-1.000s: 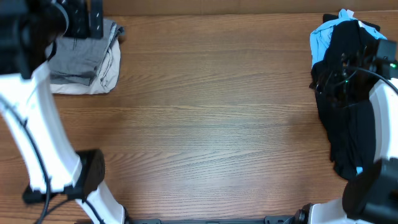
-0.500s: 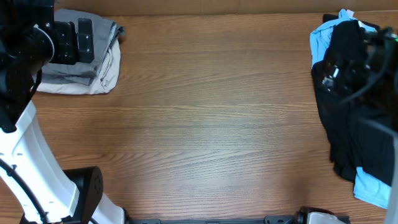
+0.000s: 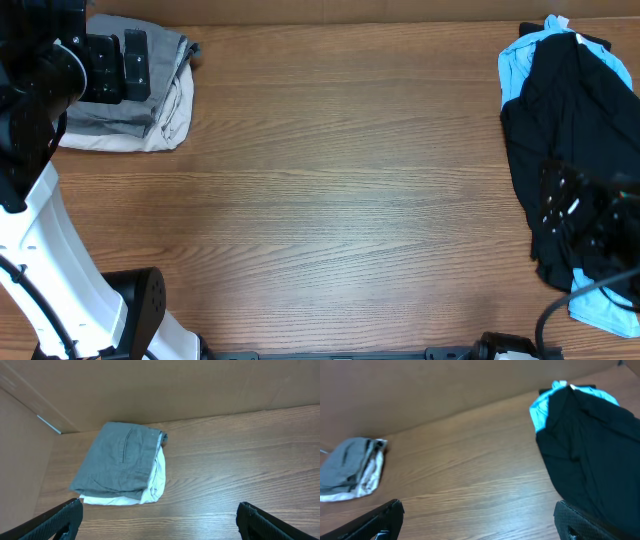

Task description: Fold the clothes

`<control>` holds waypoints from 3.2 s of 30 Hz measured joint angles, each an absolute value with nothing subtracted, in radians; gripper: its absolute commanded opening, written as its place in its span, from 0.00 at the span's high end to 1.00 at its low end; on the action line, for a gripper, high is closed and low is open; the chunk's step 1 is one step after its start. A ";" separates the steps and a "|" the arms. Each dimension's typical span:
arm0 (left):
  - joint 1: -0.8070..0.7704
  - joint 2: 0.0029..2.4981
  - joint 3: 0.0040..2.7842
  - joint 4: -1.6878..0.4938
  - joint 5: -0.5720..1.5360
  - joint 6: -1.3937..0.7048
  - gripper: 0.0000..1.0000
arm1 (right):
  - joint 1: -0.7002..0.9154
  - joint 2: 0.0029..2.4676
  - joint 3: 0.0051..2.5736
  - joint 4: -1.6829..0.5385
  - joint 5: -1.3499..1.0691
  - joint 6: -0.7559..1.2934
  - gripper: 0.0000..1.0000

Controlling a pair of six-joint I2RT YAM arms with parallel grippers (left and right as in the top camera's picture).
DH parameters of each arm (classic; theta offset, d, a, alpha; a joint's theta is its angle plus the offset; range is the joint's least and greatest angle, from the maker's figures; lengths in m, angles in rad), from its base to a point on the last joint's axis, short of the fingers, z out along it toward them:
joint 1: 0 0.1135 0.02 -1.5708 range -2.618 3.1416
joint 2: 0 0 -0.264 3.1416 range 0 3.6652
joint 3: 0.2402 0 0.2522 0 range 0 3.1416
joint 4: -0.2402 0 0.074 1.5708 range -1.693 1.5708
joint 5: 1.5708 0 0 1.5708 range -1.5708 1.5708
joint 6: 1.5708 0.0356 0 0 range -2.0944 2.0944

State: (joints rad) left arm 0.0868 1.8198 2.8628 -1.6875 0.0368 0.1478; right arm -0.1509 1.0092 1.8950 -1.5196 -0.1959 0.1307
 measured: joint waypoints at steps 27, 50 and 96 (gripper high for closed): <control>0.087 1.820 2.863 -1.688 0.029 0.148 0.00 | -0.076 0.683 0.935 -0.420 -0.267 0.136 0.00; 0.087 1.820 2.863 -1.688 0.029 0.148 0.00 | -0.011 0.143 0.069 0.105 -0.080 0.137 0.00; 0.087 1.820 2.863 -1.688 0.029 0.147 0.00 | -0.005 0.015 0.019 -0.083 -0.059 0.136 0.00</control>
State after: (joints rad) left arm 0.0868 1.8198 2.8628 -1.6882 0.0288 0.1474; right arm -0.0051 0.0154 0.0185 -0.0834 -0.0586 0.1364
